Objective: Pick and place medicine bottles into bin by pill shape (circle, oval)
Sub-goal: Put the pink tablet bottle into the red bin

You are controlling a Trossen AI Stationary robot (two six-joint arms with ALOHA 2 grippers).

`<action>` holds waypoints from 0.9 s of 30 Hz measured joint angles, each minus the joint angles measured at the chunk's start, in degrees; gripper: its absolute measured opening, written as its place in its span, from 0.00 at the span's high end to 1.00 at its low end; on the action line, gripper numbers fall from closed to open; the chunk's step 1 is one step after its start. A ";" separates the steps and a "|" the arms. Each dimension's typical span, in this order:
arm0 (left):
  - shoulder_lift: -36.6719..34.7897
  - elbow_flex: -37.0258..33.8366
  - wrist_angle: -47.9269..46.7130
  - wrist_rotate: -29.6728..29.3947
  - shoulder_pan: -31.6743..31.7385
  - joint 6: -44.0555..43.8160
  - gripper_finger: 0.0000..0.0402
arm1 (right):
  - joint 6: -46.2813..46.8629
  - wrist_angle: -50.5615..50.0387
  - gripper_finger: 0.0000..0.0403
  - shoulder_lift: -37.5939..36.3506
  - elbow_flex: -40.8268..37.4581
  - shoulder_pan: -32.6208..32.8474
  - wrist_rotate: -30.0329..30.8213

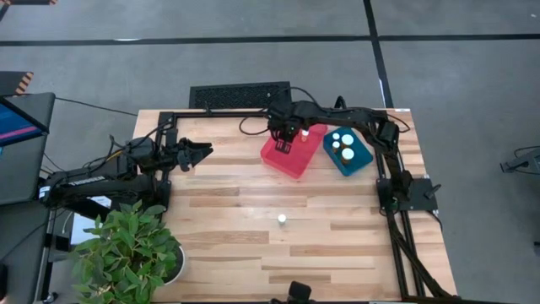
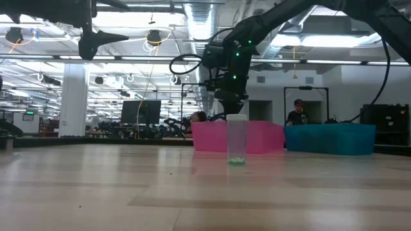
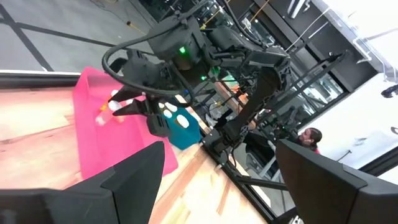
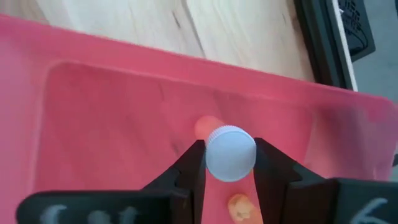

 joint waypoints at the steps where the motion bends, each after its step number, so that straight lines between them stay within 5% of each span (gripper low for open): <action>1: 0.00 0.00 -0.02 0.00 0.00 0.00 0.25 | -0.01 0.18 0.72 0.00 0.00 -0.09 0.02; 27: 0.00 0.00 -0.27 -0.02 0.01 0.00 0.25 | 0.30 1.65 0.72 -0.04 -2.84 -0.96 -1.07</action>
